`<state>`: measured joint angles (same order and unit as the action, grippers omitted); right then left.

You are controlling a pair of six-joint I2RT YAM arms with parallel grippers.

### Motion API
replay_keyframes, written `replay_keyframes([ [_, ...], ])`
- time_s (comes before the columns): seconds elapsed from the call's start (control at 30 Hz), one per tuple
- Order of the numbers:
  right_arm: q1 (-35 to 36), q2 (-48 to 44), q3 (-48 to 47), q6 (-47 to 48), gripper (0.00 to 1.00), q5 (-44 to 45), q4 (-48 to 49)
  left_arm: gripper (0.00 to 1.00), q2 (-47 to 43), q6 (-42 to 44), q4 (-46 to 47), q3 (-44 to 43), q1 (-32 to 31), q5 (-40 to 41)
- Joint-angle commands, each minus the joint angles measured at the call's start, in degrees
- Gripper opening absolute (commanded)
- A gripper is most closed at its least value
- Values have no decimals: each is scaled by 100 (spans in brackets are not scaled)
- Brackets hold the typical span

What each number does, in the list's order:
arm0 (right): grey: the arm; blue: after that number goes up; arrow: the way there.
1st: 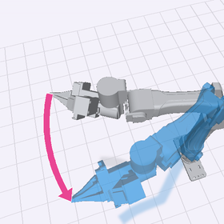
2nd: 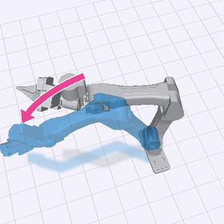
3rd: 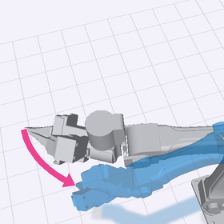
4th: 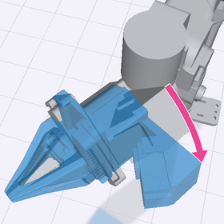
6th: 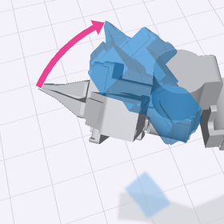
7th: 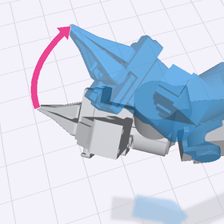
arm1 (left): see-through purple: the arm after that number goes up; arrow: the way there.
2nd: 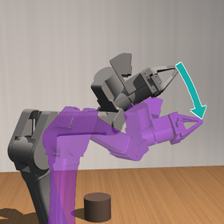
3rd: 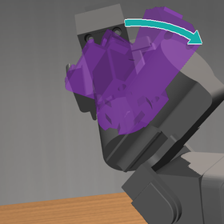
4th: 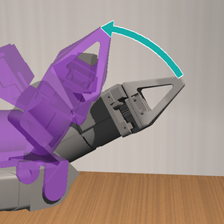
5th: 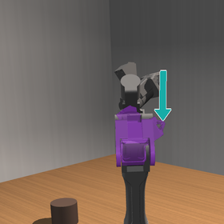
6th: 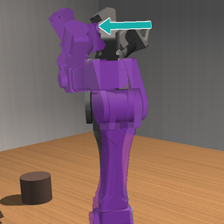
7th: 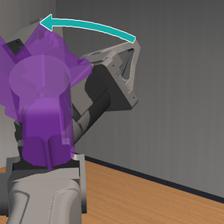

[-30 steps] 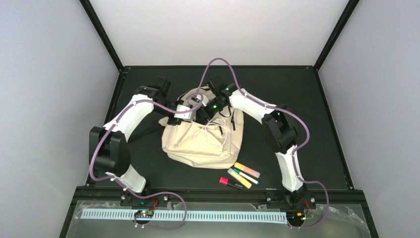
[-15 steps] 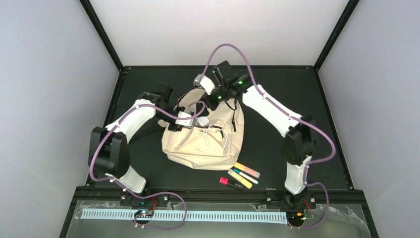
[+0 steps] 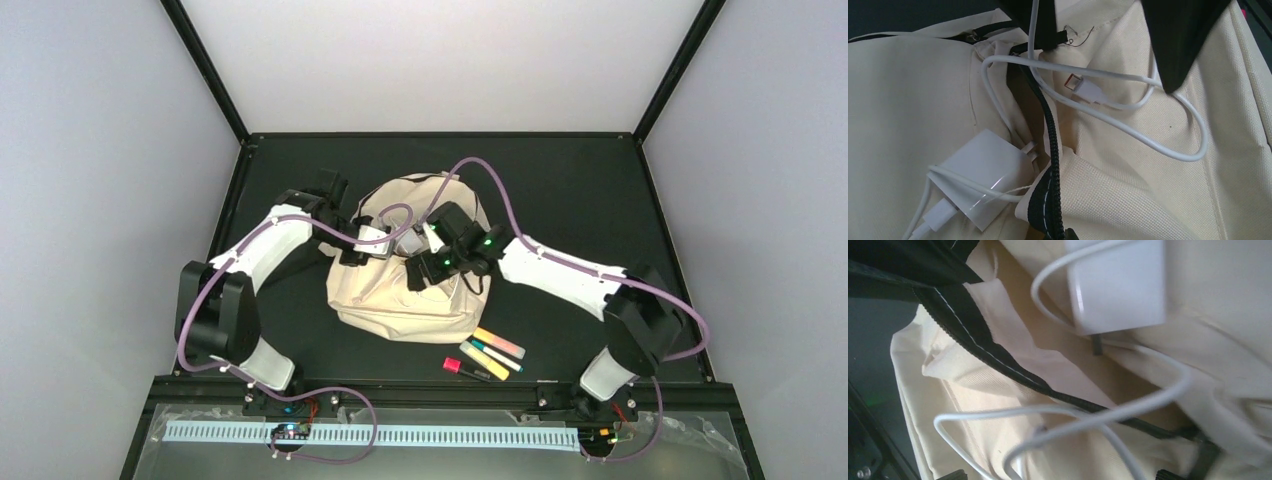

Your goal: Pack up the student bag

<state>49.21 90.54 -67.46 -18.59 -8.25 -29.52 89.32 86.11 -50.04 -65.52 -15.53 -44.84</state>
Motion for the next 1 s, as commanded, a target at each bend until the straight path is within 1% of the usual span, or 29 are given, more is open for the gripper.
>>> replay_keyframes([
  [0.0, 415, 206, -186, -864, 100, 56, 675, 1, -252, -36, 47, 37, -64, -177],
  [0.03, 496, 280, -222, -915, 99, 129, 717, 2, -256, -42, 50, 39, -64, -167],
  [0.07, 536, 341, -257, -974, 97, 217, 740, 2, -264, -54, 55, 39, -64, -159],
  [0.1, 545, 392, -273, -1039, 92, 307, 757, 2, -275, -60, 64, 39, -64, -151],
  [0.13, 539, 420, -290, -1076, 84, 429, 765, 2, -287, -64, 58, 43, -64, -148],
  [0.17, 543, 442, -306, -1101, 73, 529, 783, 1, -304, -64, 56, 52, -64, -141],
  [0.2, 538, 458, -323, -1115, 60, 599, 789, 2, -321, -67, 44, 64, -62, -139],
  [0.23, 535, 470, -339, -1142, 42, 627, 790, 2, -327, -61, 32, 65, -64, -131],
  [0.27, 542, 477, -350, -1146, 32, 601, 790, 1, -335, -68, 23, 62, -64, -116],
  [0.37, 532, 455, -434, -1095, 8, 466, 674, 2, -338, -134, 14, 33, -64, -58],
  [0.4, 531, 393, -453, -1046, 2, 435, 627, 2, -336, -162, 12, 23, -60, -18],
  [0.5, 367, 182, -437, -790, 1, 56, 760, 1, -344, -200, 16, 20, -64, 65],
  [0.6, -30, 121, -472, -604, 1, -729, 1183, 1, -356, -191, -1, 39, -64, 71],
  [0.7, -304, 430, -885, -285, 1, -1346, 1325, 1, -370, -204, 7, 62, -64, 75],
  [0.77, -410, 777, -1265, -144, 1, -1591, 1255, 1, -380, -228, 28, 81, -63, 57],
  [0.87, -645, 1132, -1495, -299, 1, -1889, 1383, 2, -405, -249, 38, 123, -64, 53],
  [0.97, -882, 1290, -1489, -564, 1, -1941, 1808, 1, -424, -235, 22, 161, -56, 62],
])
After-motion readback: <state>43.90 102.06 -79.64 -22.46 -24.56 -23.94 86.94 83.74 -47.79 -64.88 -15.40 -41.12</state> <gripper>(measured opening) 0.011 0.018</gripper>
